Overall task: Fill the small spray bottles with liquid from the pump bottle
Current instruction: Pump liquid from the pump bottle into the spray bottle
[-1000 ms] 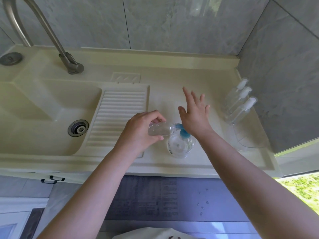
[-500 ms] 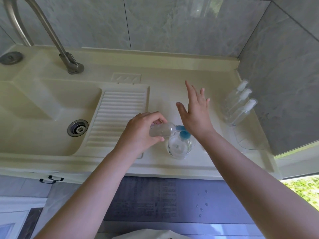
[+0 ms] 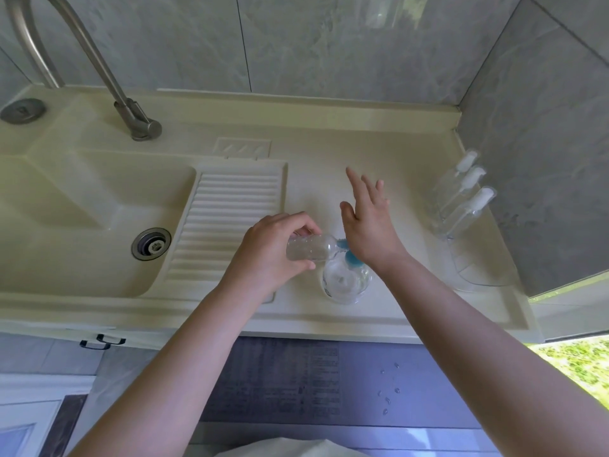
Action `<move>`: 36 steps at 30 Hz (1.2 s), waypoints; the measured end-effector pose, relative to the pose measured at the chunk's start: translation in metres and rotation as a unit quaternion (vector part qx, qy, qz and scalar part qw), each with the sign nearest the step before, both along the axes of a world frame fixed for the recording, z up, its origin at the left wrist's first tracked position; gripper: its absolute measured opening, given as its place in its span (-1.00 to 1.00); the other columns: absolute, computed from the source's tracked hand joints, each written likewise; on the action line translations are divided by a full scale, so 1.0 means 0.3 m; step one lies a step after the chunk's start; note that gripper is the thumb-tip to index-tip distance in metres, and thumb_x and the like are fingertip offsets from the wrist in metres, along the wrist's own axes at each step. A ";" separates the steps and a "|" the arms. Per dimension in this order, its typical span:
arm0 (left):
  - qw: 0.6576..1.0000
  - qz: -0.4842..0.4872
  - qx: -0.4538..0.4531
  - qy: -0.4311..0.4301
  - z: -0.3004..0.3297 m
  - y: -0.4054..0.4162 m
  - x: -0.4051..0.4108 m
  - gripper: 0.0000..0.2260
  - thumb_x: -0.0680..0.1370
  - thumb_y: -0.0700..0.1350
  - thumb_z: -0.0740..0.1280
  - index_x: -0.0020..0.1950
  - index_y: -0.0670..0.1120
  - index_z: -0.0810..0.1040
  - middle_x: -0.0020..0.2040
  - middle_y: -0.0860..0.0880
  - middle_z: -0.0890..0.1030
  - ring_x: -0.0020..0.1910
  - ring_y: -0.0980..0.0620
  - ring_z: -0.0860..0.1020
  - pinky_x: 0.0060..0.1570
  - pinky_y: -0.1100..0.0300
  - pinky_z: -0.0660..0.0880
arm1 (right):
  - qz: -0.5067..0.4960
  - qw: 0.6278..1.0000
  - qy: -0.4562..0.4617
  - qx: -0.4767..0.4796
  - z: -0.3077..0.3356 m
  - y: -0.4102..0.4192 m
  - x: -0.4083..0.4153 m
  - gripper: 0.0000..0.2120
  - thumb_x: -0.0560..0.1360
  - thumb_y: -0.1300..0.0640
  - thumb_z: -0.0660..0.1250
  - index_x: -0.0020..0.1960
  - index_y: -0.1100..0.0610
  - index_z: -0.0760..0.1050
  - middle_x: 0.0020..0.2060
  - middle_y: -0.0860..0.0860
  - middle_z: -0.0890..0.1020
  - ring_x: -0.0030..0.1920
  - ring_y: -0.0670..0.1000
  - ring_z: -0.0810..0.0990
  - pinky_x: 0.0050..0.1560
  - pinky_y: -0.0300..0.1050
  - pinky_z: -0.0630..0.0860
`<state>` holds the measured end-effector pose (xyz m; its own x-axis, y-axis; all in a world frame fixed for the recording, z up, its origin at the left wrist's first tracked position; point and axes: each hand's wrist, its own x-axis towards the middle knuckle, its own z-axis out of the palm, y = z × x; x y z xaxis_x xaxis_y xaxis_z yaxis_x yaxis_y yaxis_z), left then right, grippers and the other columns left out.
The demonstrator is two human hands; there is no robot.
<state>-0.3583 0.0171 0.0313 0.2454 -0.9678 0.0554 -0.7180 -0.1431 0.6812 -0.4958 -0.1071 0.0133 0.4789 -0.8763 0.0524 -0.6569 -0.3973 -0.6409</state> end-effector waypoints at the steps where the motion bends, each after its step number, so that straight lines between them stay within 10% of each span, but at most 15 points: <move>1: 1.000 0.000 0.000 0.001 0.000 0.001 0.000 -0.59 0.27 -0.12 0.62 0.03 0.12 0.58 -0.03 0.17 0.62 0.02 0.10 0.53 0.11 0.04 0.49 | 0.001 1.000 -0.016 0.006 -0.001 -0.003 -0.004 -0.44 0.68 0.16 0.09 0.63 0.01 0.01 0.60 0.14 0.07 0.60 0.20 -0.17 0.54 0.18 -0.18; 36: 1.000 0.009 0.000 0.012 -0.009 0.002 0.002 -0.59 0.28 -0.15 0.62 0.06 0.10 0.62 -0.03 0.18 0.63 0.03 0.16 0.55 0.11 0.25 0.45 | 0.001 1.000 -0.023 -0.002 -0.005 0.003 -0.004 -0.42 0.68 0.16 0.08 0.63 -0.02 -0.05 0.60 0.14 0.06 0.60 0.17 -0.07 0.55 0.20 -0.05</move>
<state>-0.3577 0.0177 0.0287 0.2634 -0.9635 0.0487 -0.6986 -0.1557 0.6984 -0.4971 -0.1062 0.0117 0.4771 -0.8754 0.0779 -0.6269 -0.4011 -0.6680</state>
